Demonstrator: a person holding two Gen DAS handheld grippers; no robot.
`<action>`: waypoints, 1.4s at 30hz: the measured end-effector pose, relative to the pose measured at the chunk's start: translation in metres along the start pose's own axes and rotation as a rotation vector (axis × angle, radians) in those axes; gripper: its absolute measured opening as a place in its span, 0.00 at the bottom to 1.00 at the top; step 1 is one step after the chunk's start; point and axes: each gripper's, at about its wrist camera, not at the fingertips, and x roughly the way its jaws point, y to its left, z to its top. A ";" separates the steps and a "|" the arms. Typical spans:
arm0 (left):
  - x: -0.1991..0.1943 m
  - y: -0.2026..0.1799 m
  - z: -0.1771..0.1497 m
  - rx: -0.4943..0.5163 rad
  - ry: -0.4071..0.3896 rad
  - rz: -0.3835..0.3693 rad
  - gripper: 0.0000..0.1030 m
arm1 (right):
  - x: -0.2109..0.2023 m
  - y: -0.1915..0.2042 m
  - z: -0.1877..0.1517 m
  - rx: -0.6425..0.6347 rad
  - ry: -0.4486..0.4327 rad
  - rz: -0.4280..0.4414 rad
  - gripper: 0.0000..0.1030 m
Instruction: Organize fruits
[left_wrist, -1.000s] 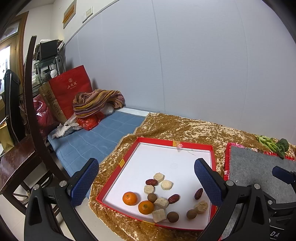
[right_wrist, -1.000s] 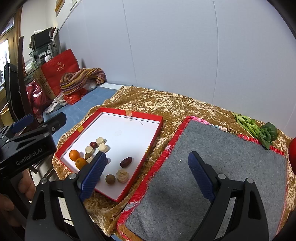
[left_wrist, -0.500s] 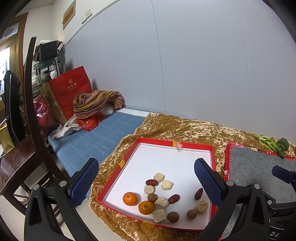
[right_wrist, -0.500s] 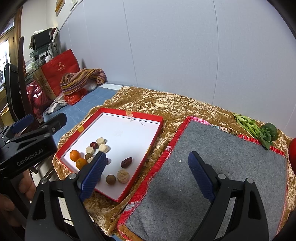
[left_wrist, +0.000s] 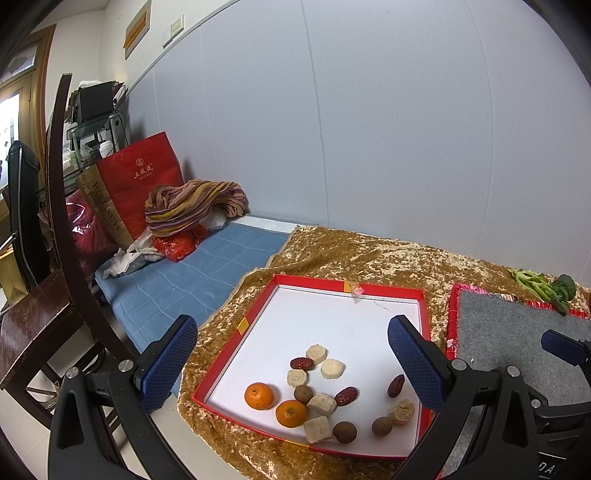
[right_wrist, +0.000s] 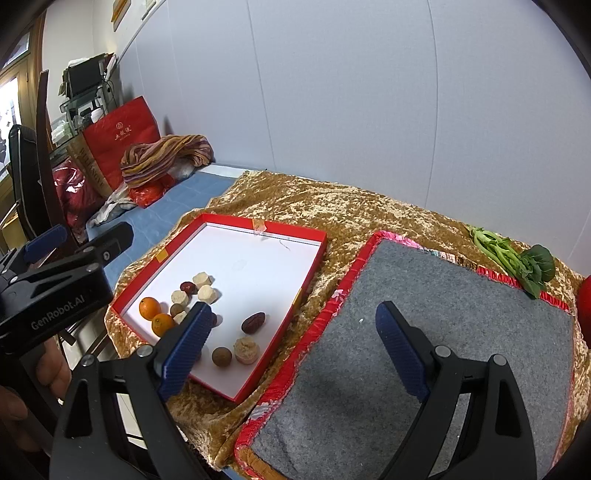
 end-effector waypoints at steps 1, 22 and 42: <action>0.000 0.000 0.000 0.000 0.000 -0.001 1.00 | 0.000 0.000 0.000 0.000 0.000 0.000 0.88; 0.002 0.003 0.000 0.001 0.002 -0.013 1.00 | 0.001 -0.002 0.001 0.000 0.001 0.004 0.88; 0.002 0.004 -0.001 0.000 0.000 -0.010 1.00 | 0.003 -0.002 0.001 -0.003 -0.002 0.005 0.88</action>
